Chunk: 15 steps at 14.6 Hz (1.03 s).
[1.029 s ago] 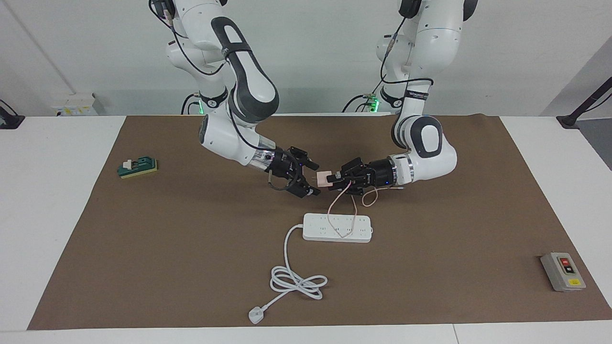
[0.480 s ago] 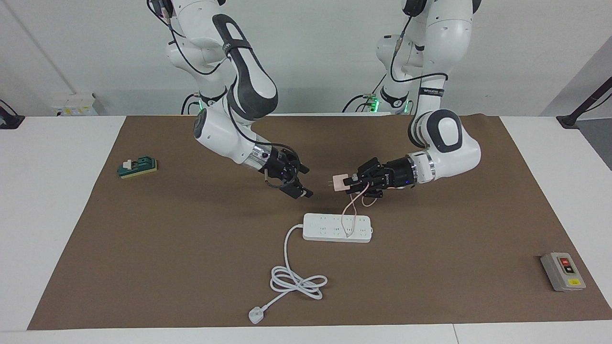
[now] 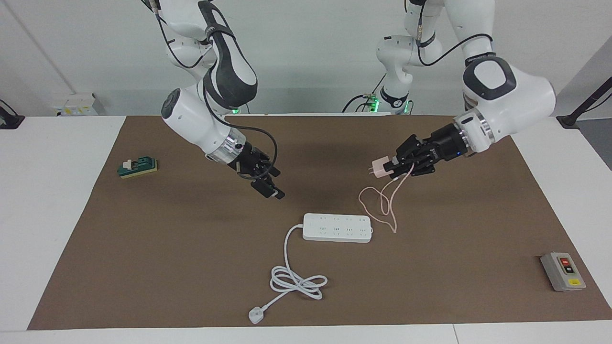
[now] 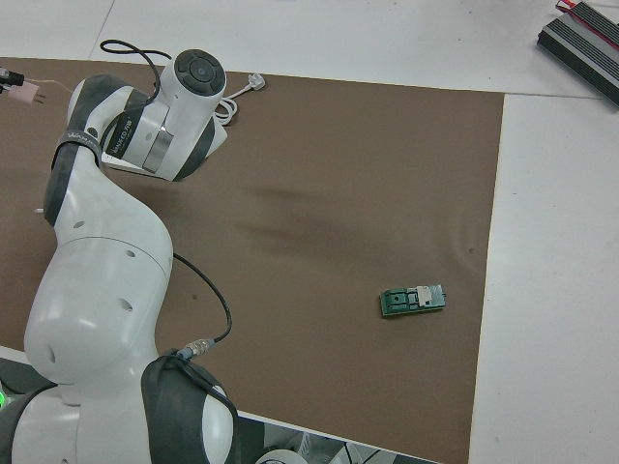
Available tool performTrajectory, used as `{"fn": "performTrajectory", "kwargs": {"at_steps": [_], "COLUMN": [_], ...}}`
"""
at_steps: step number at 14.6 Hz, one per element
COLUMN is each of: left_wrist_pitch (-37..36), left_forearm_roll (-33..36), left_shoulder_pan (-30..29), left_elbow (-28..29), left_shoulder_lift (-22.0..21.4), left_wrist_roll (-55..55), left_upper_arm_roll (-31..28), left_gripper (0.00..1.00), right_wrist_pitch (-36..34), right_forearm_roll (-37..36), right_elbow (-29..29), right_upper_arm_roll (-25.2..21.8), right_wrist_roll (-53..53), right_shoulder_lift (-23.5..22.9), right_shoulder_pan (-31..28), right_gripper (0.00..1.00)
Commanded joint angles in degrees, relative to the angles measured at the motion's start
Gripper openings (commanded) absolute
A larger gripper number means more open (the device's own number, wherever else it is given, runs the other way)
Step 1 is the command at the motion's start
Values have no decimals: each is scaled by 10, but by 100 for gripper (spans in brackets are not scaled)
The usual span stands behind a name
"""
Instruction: Plug charger into power strip
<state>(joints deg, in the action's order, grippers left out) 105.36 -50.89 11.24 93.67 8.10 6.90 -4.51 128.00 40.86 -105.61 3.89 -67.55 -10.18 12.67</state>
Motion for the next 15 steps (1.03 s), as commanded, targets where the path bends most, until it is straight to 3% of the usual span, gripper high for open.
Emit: {"fn": "performTrajectory", "kwargs": {"at_steps": [1, 6, 9, 15], "left_wrist_pitch": [-85, -120, -133, -77], "left_forearm_roll": [139, 378, 419, 433], "left_shoulder_pan": [-10, 34, 72, 121], "left_elbow": [-99, -118, -113, -87], "left_shoulder_lift": [11, 14, 26, 67], "left_wrist_roll": [-132, -281, -466, -680], "left_upper_arm_roll": [4, 13, 13, 14], "left_gripper": [0, 0, 0, 0], "right_wrist_pitch": [-36, -101, -148, -202], "right_forearm_roll": [-60, -161, -208, -228], "right_elbow": [-6, -5, -6, -6], "right_upper_arm_roll": [4, 4, 4, 4], "right_wrist_roll": [15, 71, 90, 195], "right_shoulder_lift": [37, 95, 124, 139], "right_shoulder_pan": [-42, -98, -126, -183], "right_gripper": [100, 100, 100, 100]}}
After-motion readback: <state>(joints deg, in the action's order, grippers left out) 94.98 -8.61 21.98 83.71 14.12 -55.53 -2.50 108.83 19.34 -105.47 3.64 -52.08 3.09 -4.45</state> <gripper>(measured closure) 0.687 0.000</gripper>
